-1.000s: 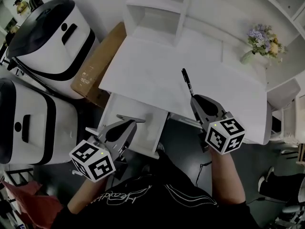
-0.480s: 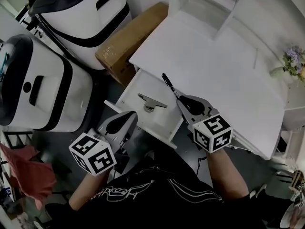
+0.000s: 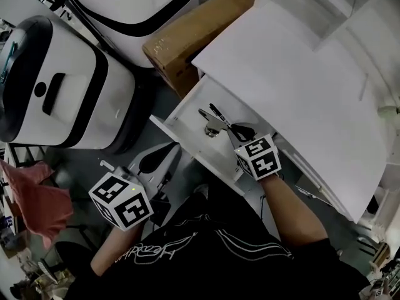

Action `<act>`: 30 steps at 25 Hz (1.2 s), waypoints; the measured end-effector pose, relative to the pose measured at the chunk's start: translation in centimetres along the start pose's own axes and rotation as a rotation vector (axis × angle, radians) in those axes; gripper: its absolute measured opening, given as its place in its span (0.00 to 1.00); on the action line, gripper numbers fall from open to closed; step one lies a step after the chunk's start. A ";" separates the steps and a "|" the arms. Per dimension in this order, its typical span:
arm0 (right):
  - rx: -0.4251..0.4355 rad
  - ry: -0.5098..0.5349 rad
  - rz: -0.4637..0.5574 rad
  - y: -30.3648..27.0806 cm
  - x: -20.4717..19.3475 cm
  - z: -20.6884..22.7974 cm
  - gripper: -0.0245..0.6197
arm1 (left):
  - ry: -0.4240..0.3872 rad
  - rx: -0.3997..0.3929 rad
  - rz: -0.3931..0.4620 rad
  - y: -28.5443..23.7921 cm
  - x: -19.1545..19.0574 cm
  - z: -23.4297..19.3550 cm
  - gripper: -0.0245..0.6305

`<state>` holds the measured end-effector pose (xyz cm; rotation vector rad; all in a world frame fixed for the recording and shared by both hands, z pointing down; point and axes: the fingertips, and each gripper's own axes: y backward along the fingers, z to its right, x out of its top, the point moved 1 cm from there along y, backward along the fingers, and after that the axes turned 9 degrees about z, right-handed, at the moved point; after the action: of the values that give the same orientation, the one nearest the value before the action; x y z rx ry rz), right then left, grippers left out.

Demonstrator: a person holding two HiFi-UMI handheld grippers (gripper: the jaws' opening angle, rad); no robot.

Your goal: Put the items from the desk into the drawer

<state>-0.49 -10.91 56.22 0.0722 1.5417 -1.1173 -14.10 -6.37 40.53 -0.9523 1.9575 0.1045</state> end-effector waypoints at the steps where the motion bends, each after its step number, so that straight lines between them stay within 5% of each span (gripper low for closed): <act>1: -0.004 0.008 -0.029 -0.9 -0.9 0.4 0.10 | 0.005 0.009 -0.002 0.0 -0.1 -0.3 0.05; 10: -0.024 0.048 -0.268 -7.9 -8.6 3.8 0.10 | 0.053 0.065 -0.033 -1.4 -1.5 -3.1 0.05; 19: -0.036 0.007 -0.345 -10.2 -11.5 5.4 0.10 | 0.078 0.104 -0.052 -1.5 -2.3 -5.1 0.05; 25: -0.023 -0.052 -0.291 -9.5 -10.3 4.6 0.30 | 0.055 0.051 -0.067 -2.1 -1.8 -4.6 0.05; 30: 0.022 -0.145 -0.117 -4.5 -6.5 2.2 0.32 | 0.030 -0.067 -0.069 -2.5 -1.0 -2.3 0.05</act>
<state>0.51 -11.50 64.33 -0.0834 1.4189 -1.2059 -13.74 -8.50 43.35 -1.0700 1.9569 0.1170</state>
